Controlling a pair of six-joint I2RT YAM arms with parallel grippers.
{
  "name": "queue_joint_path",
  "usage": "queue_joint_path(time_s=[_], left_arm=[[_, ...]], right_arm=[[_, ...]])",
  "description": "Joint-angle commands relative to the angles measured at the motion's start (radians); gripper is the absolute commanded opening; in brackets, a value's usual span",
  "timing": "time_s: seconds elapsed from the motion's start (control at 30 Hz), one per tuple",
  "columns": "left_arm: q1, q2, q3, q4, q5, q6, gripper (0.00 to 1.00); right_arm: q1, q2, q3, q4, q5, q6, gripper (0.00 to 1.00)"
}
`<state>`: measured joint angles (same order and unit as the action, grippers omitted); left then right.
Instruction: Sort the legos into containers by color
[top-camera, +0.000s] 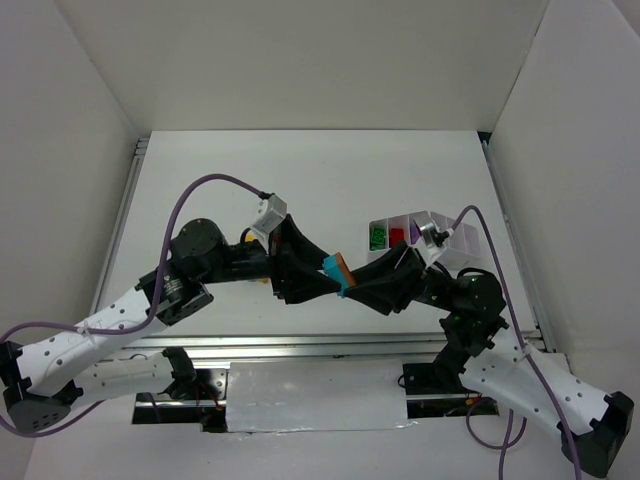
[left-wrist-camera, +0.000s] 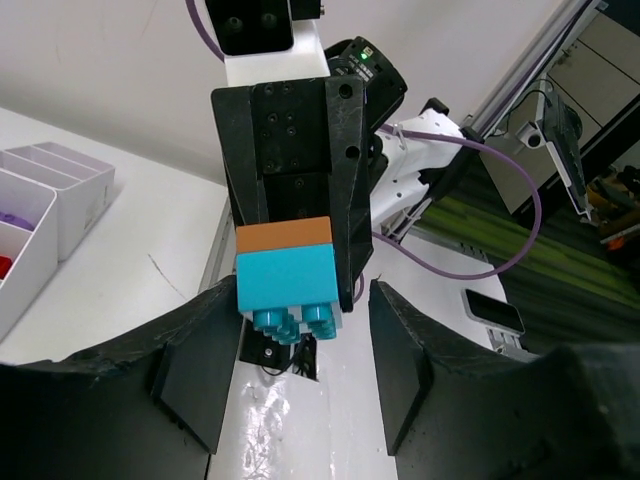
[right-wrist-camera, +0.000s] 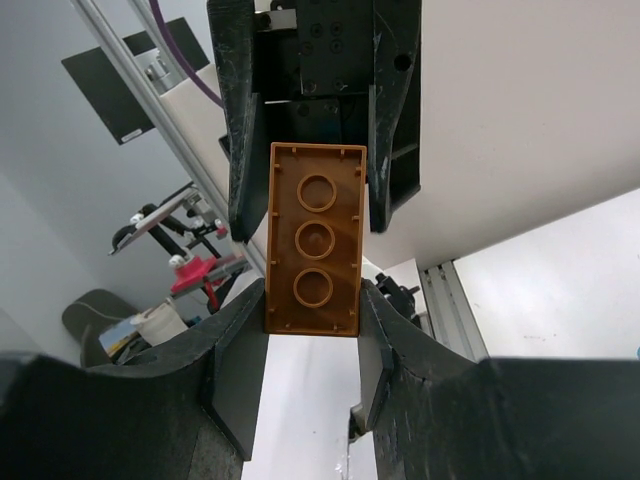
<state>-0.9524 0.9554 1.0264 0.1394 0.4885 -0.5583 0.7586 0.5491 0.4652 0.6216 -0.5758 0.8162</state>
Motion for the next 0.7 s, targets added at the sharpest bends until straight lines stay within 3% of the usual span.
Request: queue_joint_path(time_s=[0.0,0.07,0.1,0.2,0.23,0.27,0.3,0.37,0.4,0.5,0.67], left_arm=[[-0.003,0.009,0.026,0.06,0.033,-0.012,0.64],[-0.002,0.011,0.024,0.072,0.039,-0.017,0.64],[-0.003,0.014,0.026,0.078,0.048,-0.017,0.49],[-0.003,0.025,0.037,0.066,0.055,-0.009,0.24],[-0.003,0.028,0.043,0.049,0.056,-0.002,0.11],[-0.003,0.031,0.052,0.04,0.058,0.004,0.04],[-0.003,0.029,0.055,0.029,0.061,0.012,0.0],[-0.003,0.023,0.058,0.003,0.071,0.037,0.0],[-0.003,0.013,0.057,-0.006,0.07,0.044,0.0],[-0.003,0.008,0.058,-0.046,0.091,0.083,0.0],[-0.003,0.014,0.057,-0.038,0.163,0.104,0.0]], right_arm=[[-0.001,0.038,0.056,0.092,-0.03,-0.011,0.0],[0.001,0.061,0.055,0.102,-0.027,-0.014,0.0],[0.001,0.066,0.053,0.105,-0.021,-0.018,0.0],[0.002,0.074,0.043,0.133,-0.007,-0.023,0.03],[0.001,0.069,0.049,0.104,-0.006,-0.034,0.24],[0.001,0.065,0.056,0.072,-0.007,-0.048,0.47],[0.001,0.057,0.079,0.032,-0.016,-0.098,0.62],[0.001,0.025,0.11,-0.121,-0.03,-0.167,0.81],[0.001,0.008,0.15,-0.238,-0.021,-0.233,0.82],[0.001,-0.035,0.22,-0.369,-0.016,-0.294,0.74],[0.001,0.015,0.309,-0.436,-0.142,-0.316,0.66]])
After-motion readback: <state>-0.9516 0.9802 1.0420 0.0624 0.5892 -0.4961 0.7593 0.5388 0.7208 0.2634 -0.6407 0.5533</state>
